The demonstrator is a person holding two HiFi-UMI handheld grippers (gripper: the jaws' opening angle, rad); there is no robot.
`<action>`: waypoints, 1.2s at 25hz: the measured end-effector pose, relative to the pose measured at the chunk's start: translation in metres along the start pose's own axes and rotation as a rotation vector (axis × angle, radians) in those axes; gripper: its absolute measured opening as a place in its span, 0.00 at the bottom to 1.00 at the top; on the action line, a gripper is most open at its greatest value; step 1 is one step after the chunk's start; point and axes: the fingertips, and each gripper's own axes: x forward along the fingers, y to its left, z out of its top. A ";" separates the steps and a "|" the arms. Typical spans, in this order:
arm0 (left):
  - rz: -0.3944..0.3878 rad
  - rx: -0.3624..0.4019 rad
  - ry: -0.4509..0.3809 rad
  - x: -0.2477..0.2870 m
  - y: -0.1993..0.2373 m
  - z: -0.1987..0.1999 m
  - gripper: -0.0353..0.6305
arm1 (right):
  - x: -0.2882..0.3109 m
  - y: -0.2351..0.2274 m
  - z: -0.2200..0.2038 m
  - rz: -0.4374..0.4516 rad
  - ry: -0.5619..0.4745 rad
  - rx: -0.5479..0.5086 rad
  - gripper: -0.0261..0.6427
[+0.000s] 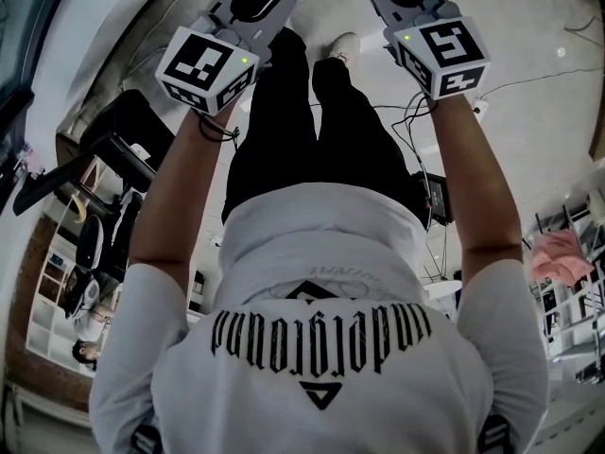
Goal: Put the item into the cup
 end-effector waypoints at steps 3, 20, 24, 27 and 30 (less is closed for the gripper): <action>0.013 -0.005 0.008 0.009 0.008 -0.007 0.08 | 0.013 -0.010 -0.012 -0.006 0.009 0.011 0.07; -0.003 0.069 0.079 0.046 0.037 -0.058 0.08 | 0.089 -0.045 -0.075 -0.054 0.065 0.032 0.07; -0.026 0.078 0.087 0.052 0.037 -0.069 0.07 | 0.102 -0.049 -0.083 -0.061 0.068 0.018 0.07; -0.038 0.076 0.091 0.058 0.043 -0.072 0.08 | 0.116 -0.059 -0.087 -0.066 0.074 0.024 0.07; -0.043 0.077 0.090 0.062 0.048 -0.073 0.07 | 0.127 -0.065 -0.091 -0.073 0.085 0.023 0.07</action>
